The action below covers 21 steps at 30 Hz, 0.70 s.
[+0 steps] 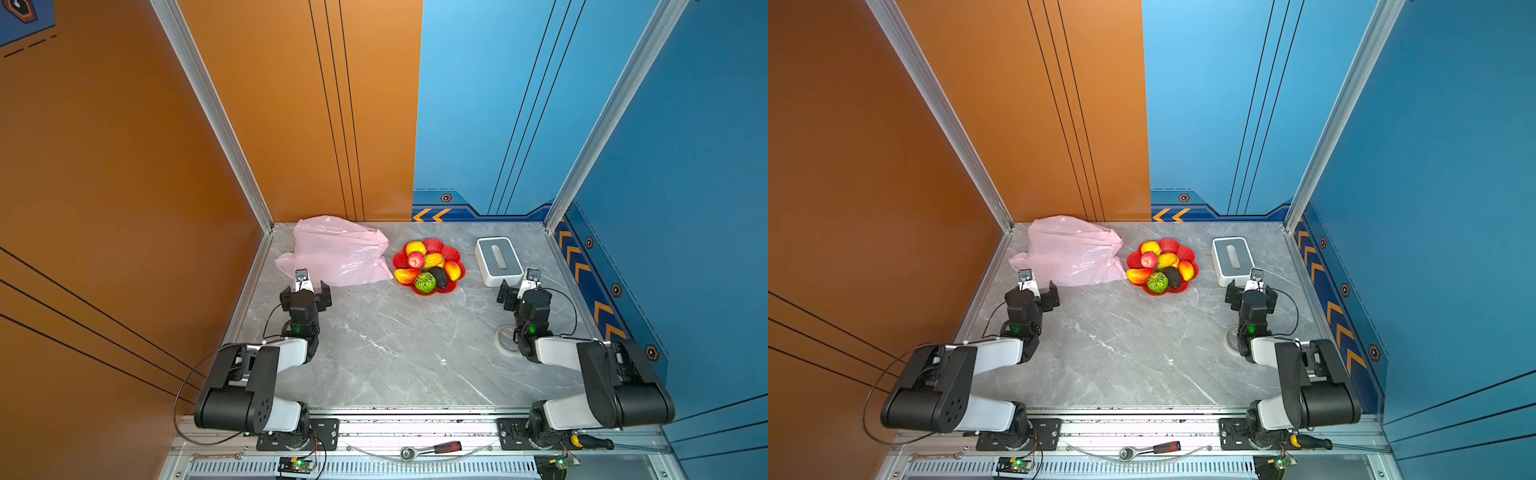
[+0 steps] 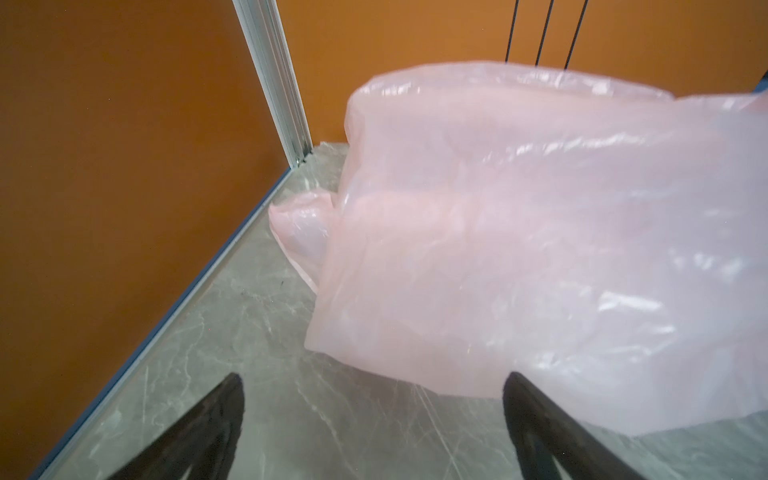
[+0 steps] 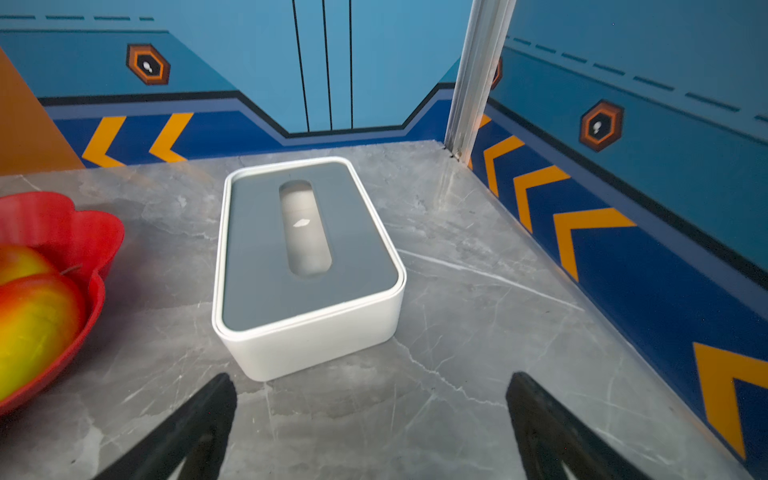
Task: Place the fruits into the plastic bag
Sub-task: 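Reach left gripper to the pink bag while right gripper nears the bowl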
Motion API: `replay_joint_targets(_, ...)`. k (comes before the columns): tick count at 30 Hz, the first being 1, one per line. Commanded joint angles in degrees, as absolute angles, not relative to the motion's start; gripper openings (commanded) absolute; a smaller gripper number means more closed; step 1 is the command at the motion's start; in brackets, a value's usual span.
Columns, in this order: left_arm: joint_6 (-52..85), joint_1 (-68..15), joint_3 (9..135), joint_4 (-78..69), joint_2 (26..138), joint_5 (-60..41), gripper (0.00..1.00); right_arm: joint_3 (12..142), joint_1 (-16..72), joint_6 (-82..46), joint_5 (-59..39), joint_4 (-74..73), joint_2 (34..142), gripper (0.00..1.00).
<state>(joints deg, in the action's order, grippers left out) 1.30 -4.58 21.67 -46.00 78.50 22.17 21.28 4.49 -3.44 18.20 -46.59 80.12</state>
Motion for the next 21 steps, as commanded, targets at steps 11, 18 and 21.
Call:
replay_joint_targets(11,22.01,-5.01,46.03,7.44,63.67,22.84,0.98,38.26,1.81,-24.52,15.83,-3.18,60.47,1.00)
replay_joint_targets(18,30.13,-4.92,47.47,14.48,58.05,9.72,0.98,43.64,1.14,-28.64,0.11,9.75,57.36,1.00)
replay_joint_targets(21,32.42,-4.84,48.20,17.71,56.97,4.70,0.98,44.80,1.23,-30.45,-6.70,12.89,57.11,1.00)
